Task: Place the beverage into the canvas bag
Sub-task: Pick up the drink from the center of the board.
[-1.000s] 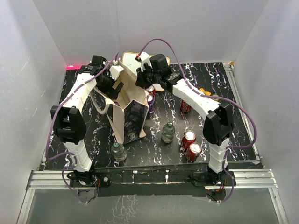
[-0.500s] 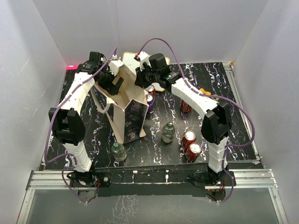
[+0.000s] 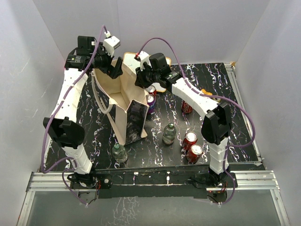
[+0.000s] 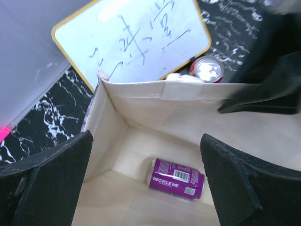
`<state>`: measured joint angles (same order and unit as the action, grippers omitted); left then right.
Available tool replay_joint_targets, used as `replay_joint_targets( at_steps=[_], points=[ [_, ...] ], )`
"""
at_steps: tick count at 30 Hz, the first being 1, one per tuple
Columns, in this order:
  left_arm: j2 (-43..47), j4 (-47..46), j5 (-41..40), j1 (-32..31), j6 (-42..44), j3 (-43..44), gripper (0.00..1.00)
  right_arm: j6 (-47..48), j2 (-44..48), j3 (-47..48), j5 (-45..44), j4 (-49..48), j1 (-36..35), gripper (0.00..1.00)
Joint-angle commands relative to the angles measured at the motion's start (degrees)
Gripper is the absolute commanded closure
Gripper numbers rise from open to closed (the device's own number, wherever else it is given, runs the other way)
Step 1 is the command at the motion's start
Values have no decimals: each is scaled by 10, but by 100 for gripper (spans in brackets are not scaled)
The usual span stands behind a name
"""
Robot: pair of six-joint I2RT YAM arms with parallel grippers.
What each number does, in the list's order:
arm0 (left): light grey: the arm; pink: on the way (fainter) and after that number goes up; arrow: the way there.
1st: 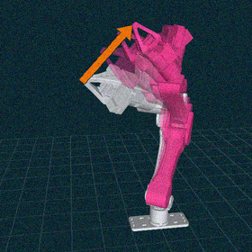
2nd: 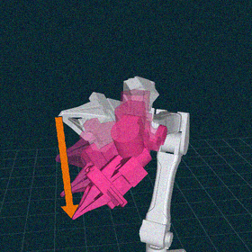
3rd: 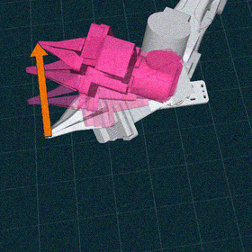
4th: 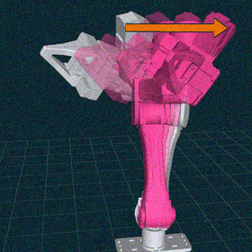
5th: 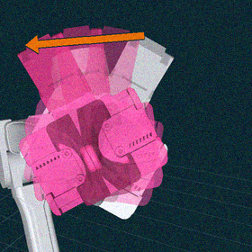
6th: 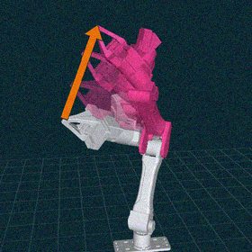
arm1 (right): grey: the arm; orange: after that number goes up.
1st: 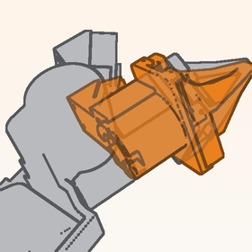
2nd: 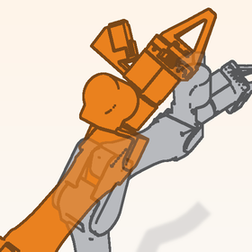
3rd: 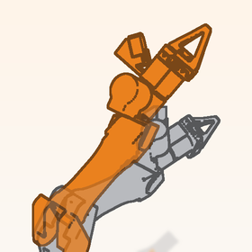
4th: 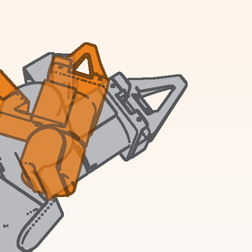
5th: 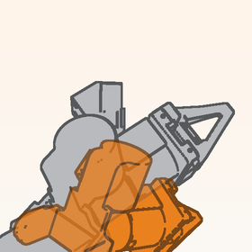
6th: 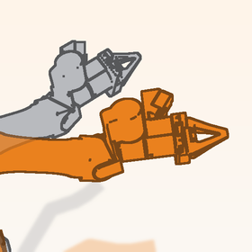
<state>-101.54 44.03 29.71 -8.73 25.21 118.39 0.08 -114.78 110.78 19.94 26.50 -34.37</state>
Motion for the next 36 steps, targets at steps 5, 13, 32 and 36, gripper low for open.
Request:
replay_joint_targets(
  at_steps=[5, 13, 32, 36],
  points=[
    [173, 40, 117, 1, 63, -74, 3, 0, -15, 63, 16, 8, 2, 37],
    [226, 290, 125, -33, 207, -66, 5, -3, 3, 71, 17, 6, 3, 14],
    [402, 380, 104, -72, 390, -328, 15, -5, 106, -28, -39, -7, 1, 10],
    [422, 380, 97, -74, 405, -395, 17, -1, 110, -35, -55, -8, 1, 10]
  ],
)
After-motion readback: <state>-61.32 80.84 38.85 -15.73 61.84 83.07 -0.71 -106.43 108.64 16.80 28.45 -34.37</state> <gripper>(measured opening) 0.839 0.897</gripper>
